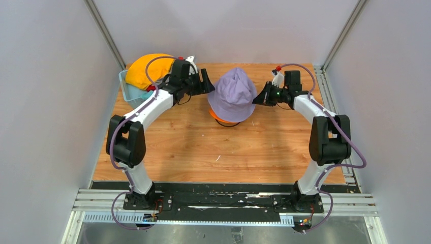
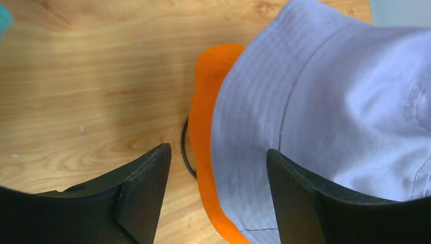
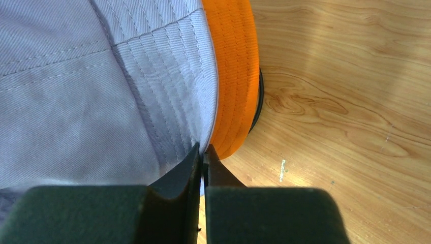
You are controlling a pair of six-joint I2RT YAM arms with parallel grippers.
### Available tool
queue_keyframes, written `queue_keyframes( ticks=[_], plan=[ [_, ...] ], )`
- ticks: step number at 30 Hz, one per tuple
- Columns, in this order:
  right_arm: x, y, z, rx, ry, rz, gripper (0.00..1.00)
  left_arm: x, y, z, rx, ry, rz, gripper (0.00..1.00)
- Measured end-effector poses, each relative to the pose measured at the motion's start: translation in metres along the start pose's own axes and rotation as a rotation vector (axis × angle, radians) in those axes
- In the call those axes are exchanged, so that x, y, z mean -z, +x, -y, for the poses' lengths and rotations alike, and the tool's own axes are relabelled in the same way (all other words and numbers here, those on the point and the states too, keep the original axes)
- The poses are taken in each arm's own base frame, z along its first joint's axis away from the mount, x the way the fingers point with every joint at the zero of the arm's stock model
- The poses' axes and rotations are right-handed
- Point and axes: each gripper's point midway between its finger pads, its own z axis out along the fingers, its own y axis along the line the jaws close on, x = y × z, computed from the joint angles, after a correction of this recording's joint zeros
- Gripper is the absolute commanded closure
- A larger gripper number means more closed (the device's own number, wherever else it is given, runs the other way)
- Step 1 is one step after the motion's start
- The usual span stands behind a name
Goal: Stack the hats
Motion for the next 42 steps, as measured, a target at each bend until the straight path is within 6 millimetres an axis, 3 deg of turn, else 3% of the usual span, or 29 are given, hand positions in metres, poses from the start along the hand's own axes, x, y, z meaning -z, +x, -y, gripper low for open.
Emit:
queue_keyframes(
  ticks=[4,17,26,32,42],
  plan=[
    [0.0,0.0,0.0,0.008,0.0,0.0,1.0,-0.003,0.013,0.004,0.051,0.067,-0.012,0.27],
    [0.001,-0.001,0.002,0.015,-0.001,0.002,1.0,0.002,0.019,-0.004,0.262,0.292,0.049,0.27],
    [0.001,-0.001,0.001,0.015,-0.002,0.002,0.99,0.006,0.003,0.027,0.343,0.545,0.129,0.28],
    [0.001,-0.001,0.001,0.015,-0.002,0.002,0.99,-0.003,0.016,0.022,0.39,0.567,0.104,0.28],
    [0.001,-0.001,0.001,0.015,-0.006,0.001,0.99,-0.002,0.019,0.016,0.406,0.584,0.11,0.28]
  ],
)
